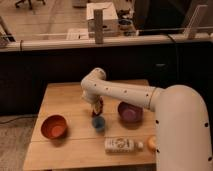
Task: Place grapes in red bowl
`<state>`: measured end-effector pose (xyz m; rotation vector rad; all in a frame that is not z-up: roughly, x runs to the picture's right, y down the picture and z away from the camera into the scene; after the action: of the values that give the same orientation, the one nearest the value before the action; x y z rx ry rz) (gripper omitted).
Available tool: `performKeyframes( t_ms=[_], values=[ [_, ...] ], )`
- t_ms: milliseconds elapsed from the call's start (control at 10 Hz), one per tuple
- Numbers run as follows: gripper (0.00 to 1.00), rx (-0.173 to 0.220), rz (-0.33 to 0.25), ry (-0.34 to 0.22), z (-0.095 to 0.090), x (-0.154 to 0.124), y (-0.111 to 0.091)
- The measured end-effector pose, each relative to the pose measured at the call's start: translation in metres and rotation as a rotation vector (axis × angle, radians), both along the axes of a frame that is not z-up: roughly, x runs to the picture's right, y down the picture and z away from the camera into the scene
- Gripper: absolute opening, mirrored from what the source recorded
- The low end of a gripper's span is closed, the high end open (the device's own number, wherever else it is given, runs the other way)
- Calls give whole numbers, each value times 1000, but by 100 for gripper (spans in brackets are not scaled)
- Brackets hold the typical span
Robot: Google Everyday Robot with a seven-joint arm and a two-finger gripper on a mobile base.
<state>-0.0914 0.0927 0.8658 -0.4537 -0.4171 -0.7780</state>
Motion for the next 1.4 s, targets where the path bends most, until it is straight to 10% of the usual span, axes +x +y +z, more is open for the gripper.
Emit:
performKeyframes(
  t_ms=[1400],
  values=[
    [80, -71, -64, -19, 36, 50, 23]
  ],
)
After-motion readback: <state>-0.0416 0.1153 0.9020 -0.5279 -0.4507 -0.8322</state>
